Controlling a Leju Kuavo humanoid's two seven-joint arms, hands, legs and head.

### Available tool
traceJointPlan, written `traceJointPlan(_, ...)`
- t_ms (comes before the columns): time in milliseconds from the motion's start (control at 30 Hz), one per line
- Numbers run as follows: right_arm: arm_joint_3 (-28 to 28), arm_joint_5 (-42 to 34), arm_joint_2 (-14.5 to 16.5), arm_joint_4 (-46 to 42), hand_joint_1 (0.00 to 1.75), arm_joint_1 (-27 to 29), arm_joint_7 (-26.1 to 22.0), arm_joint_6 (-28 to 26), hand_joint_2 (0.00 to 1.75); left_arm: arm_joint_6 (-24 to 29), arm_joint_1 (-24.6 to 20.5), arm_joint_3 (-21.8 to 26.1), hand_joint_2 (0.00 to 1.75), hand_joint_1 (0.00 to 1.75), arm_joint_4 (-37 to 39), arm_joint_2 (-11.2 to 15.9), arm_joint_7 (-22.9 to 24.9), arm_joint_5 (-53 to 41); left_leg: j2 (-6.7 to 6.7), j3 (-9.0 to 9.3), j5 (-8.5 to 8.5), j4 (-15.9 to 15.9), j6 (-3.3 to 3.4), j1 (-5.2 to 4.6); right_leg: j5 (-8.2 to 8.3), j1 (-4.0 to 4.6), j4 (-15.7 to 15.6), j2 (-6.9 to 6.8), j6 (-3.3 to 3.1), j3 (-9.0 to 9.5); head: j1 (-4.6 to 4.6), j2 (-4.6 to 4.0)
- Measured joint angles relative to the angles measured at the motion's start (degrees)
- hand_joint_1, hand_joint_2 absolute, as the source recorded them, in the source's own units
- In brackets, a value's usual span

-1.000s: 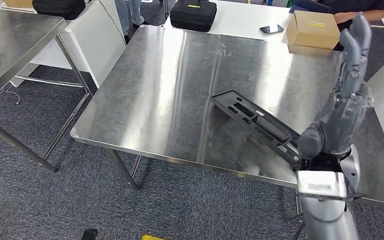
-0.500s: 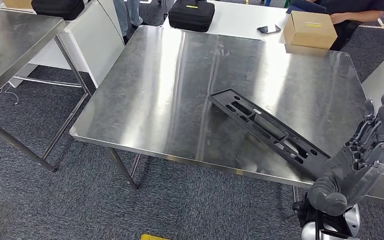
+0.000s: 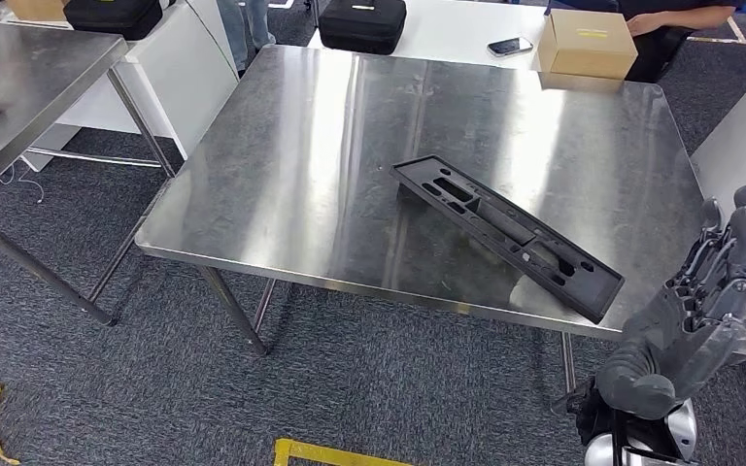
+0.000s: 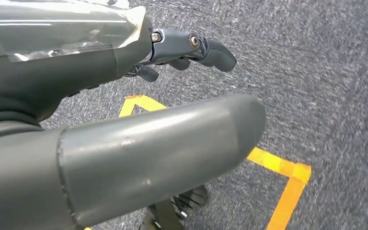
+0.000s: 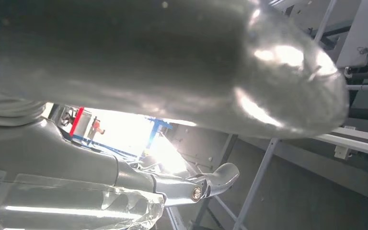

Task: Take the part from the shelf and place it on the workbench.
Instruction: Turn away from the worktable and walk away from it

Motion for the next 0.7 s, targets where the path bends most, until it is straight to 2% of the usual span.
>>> traceJointPlan(33, -0.06, -0.66, 0.16, 0.01, 0.0, 0.28, -0.12, -0.2, 0.0, 0.24, -0.03, 0.27, 0.0, 0.0, 0.0, -0.02, 0.09, 0.33, -0.16, 1.91, 0.35, -2.9, 0.2, -0.05, 0.25, 0.08, 0.14, -0.01, 0.38, -0.21, 0.02, 0.0)
traceJointPlan(67, -0.14, -1.38, 0.39, 0.02, 0.0, 0.68, -0.34, -0.4, 0.0, 0.53, -0.01, 0.6, 0.0, 0.0, 0.0, -0.06, 0.24, 0.7, -0.31, 2.78, 0.34, -4.44, 0.46, -0.2, 0.52, 0.17, 0.23, -0.03, 0.79, -0.37, 0.01, 0.0)
traceJointPlan(100, -0.27, -2.27, 0.7, 0.07, 0.0, 1.16, -0.66, -0.62, 0.0, 0.85, 0.05, 1.04, 0.0, 0.0, 0.0, -0.11, 0.48, 1.17, -0.43, 2.86, 0.33, -4.95, 0.84, -0.45, 0.86, 0.2, 0.19, -0.04, 1.29, -0.51, 0.04, 0.0)
traceJointPlan(167, -0.75, -3.92, 1.33, 0.23, 0.0, 2.11, -1.28, -0.86, 0.0, 1.48, 0.21, 2.03, 0.0, 0.0, -0.01, -0.35, 0.99, 1.99, -0.21, 2.08, 1.14, -5.18, 2.05, -0.7, 1.09, 0.16, 0.27, 0.0, 2.19, -0.98, 0.09, 0.0)
traceJointPlan(200, -1.1, -4.79, 1.66, 0.33, 0.0, 2.48, -1.46, -0.91, 0.0, 1.76, 0.23, 2.57, 0.0, 0.0, -0.03, -0.5, 1.21, 2.32, -0.02, 1.58, 1.72, -5.36, 2.77, -0.72, 0.23, 0.16, 1.15, 0.01, 2.23, -1.65, 0.19, 0.0)
traceJointPlan(233, -1.52, -5.61, 2.04, 0.46, 0.0, 2.81, -1.55, -0.85, 0.0, 2.0, 0.24, 3.06, 0.0, 0.0, -0.07, -0.65, 1.41, 2.56, 0.19, 0.93, 2.4, -5.55, 3.43, -0.72, -1.54, 0.2, 3.26, 0.03, 1.93, -2.69, 0.29, 0.0)
traceJointPlan(300, -2.39, -6.72, 2.83, 0.76, 0.0, 3.23, -1.51, -0.57, 0.0, 2.31, 0.34, 3.91, 0.0, 0.0, -0.17, -0.9, 1.8, 2.78, 0.45, -0.47, 3.53, -5.55, 4.12, -0.83, -6.21, 0.22, 10.08, 0.03, 1.01, -5.13, 0.48, 0.0)
traceJointPlan(333, -2.93, -6.99, 3.28, 0.99, 0.0, 3.44, -1.33, -0.32, 0.0, 2.4, 0.44, 4.34, 0.0, 0.0, -0.23, -1.08, 1.96, 2.83, 0.57, -1.27, 4.16, -5.52, 4.25, -0.97, -7.93, 0.23, 13.8, 0.03, 0.95, -6.0, 0.49, 0.0)
traceJointPlan(367, -3.46, -7.11, 3.69, 1.25, 0.0, 3.62, -1.14, -0.11, 0.0, 2.5, 0.55, 4.74, 0.0, 0.0, -0.31, -1.33, 2.03, 2.84, 0.67, -2.03, 4.72, -5.48, 4.31, -1.08, -8.6, 0.26, 16.07, 0.03, 1.22, -6.1, 0.48, 0.0)
traceJointPlan(400, -4.0, -7.19, 4.12, 1.54, 0.0, 3.79, -0.95, 0.09, 0.0, 2.59, 0.65, 5.1, 0.0, 0.0, -0.41, -1.57, 2.05, 2.84, 0.75, -2.79, 5.32, -5.45, 4.31, -1.19, -8.36, 0.27, 16.51, 0.03, 1.69, -5.22, 0.49, 0.0)
traceJointPlan(433, -4.54, -7.25, 4.54, 1.83, 0.0, 3.92, -0.82, 0.26, 0.0, 2.67, 0.73, 5.44, 0.0, 0.0, -0.5, -1.85, 2.09, 2.83, 0.78, -3.48, 5.9, -5.44, 4.26, -1.26, -7.41, 0.29, 14.78, 0.02, 2.21, -3.23, 0.47, 0.0)
traceJointPlan(467, -4.98, -7.26, 4.91, 2.08, 0.0, 3.99, -0.74, 0.37, 0.0, 2.72, 0.77, 5.71, 0.0, 0.0, -0.59, -2.08, 2.12, 2.8, 0.78, -4.02, 6.45, -5.42, 4.14, -1.28, -6.31, 0.34, 10.86, 0.01, 2.48, -0.2, 0.49, 0.0)
traceJointPlan(533, -5.78, -7.24, 5.59, 2.51, 0.0, 4.04, -0.52, 0.51, 0.0, 2.74, 0.79, 6.1, 0.0, 0.0, -0.81, -2.49, 2.2, 2.7, 0.74, -4.77, 7.45, -5.35, 3.7, -1.46, -5.49, 0.75, 1.93, -0.02, 2.23, 6.16, 0.43, 0.01)
traceJointPlan(567, -6.15, -7.21, 5.91, 2.74, 0.0, 4.11, -0.4, 0.57, 0.0, 2.74, 0.82, 6.23, 0.0, 0.0, -0.92, -2.65, 2.22, 2.63, 0.75, -4.97, 7.98, -5.36, 3.42, -1.55, -5.58, 1.0, -1.02, -0.02, 1.85, 7.93, 0.38, 0.01)
traceJointPlan(600, -6.48, -7.2, 6.2, 2.99, 0.0, 4.21, -0.32, 0.63, 0.0, 2.74, 0.86, 6.3, 0.0, 0.0, -1.01, -2.78, 2.25, 2.55, 0.77, -5.1, 8.46, -5.4, 3.12, -1.62, -5.71, 1.24, -2.34, -0.02, 1.51, 8.56, 0.32, 0.01)
traceJointPlan(633, -6.8, -7.2, 6.45, 3.31, 0.0, 4.38, -0.27, 0.78, 0.0, 2.74, 0.92, 6.39, 0.0, 0.0, -1.08, -2.86, 2.27, 2.47, 0.79, -5.22, 8.98, -5.49, 2.81, -1.65, -5.46, 1.29, -2.59, -0.02, 1.17, 8.24, 0.23, 0.01)
traceJointPlan(667, -7.08, -7.23, 6.68, 3.68, 0.0, 4.54, -0.22, 0.99, 0.0, 2.74, 0.97, 6.52, 0.0, 0.0, -1.14, -2.89, 2.29, 2.4, 0.67, -5.44, 9.01, -5.34, 2.49, -1.56, -4.99, 0.94, -2.59, -0.08, 0.8, 7.71, 0.21, 0.0)
traceJointPlan(700, -7.31, -7.31, 6.91, 4.08, 0.0, 4.72, -0.11, 1.23, 0.0, 2.74, 1.03, 6.68, 0.0, 0.0, -1.2, -2.9, 2.34, 2.34, 0.51, -5.84, 8.02, -4.64, 2.13, -1.45, -4.45, 0.64, -2.59, -0.16, 0.29, 7.25, 0.14, 0.0)
